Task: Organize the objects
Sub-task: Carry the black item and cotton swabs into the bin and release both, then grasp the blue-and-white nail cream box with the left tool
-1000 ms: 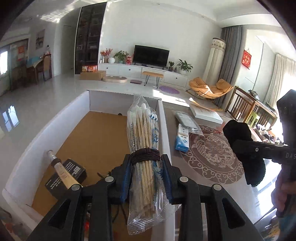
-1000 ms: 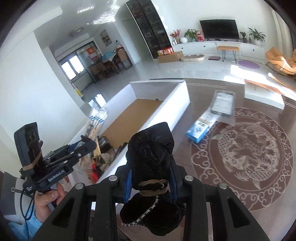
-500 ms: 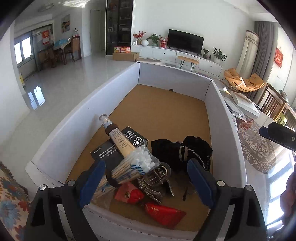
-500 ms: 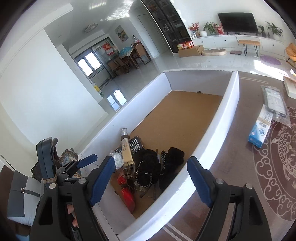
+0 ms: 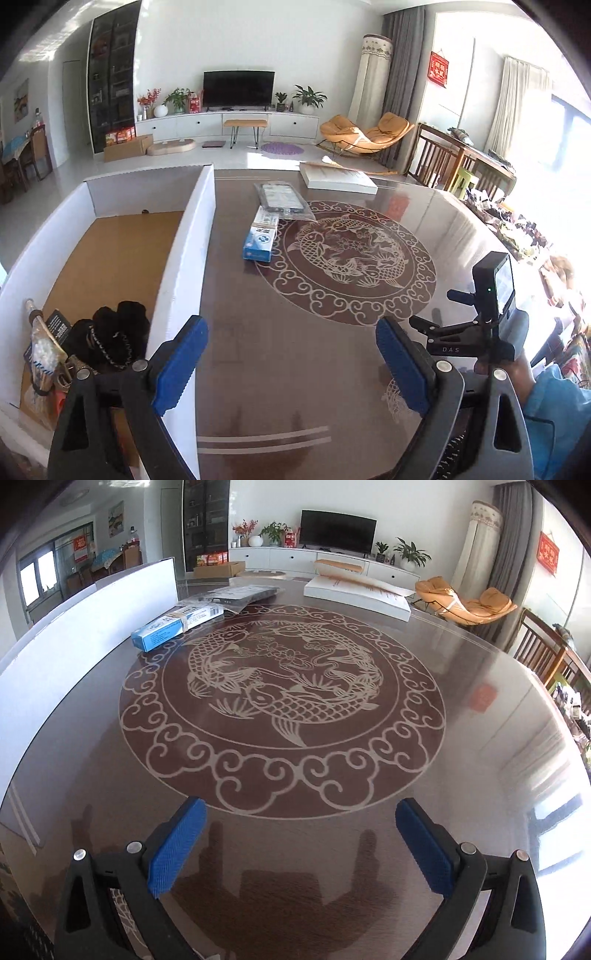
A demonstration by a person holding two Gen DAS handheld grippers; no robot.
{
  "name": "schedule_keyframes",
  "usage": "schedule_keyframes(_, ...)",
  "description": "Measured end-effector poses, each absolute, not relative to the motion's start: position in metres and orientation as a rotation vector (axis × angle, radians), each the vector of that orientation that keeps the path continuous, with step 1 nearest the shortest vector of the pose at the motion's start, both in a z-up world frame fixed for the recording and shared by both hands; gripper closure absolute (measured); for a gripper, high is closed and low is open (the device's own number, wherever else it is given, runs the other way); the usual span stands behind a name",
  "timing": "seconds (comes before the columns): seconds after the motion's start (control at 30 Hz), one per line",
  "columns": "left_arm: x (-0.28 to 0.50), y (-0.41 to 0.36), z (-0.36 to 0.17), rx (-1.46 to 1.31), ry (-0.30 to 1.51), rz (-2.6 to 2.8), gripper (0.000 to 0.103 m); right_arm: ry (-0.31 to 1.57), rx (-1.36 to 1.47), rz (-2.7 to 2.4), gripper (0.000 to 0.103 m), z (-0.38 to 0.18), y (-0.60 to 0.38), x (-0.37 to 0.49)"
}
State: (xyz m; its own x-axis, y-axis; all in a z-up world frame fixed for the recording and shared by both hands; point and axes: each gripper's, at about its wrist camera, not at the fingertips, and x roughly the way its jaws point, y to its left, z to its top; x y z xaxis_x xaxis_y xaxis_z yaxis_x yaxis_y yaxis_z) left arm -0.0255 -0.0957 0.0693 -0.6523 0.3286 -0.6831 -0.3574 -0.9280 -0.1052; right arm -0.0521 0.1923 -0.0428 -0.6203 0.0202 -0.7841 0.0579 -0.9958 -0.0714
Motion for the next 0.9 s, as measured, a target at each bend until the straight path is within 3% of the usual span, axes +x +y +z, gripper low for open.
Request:
schedule_keyframes(0.2, -0.094, -0.032, 0.03, -1.125, 0.205, 2.559, 0.01, 0.057, 1.402, -2.767, 0.0, -0.049, 0.2, -0.054)
schedule_keyframes(0.43, -0.224, -0.024, -0.012, -1.324, 0.127, 2.589, 0.01, 0.048, 1.415, -2.747, 0.0, -0.05, 0.199, -0.057)
schedule_keyframes(0.67, -0.288, -0.037, -0.049, -1.475, 0.081, 2.558, 0.01, 0.048, 1.416, -2.747, 0.0, -0.051, 0.199, -0.057)
schedule_keyframes(0.73, -0.292, -0.04, -0.052, -1.44, 0.057, 2.549, 0.025, 0.049, 1.415, -2.747, 0.0, -0.051, 0.199, -0.057)
schedule_keyframes(0.77, -0.292, -0.04, -0.053, -1.428, 0.067, 2.556, 0.056, 0.048, 1.416, -2.747, 0.0, -0.051, 0.199, -0.057)
schedule_keyframes(0.9, -0.269, -0.041, -0.054, -1.374, 0.103, 2.62, 0.059, 0.048, 1.416, -2.747, 0.0, -0.051, 0.199, -0.057)
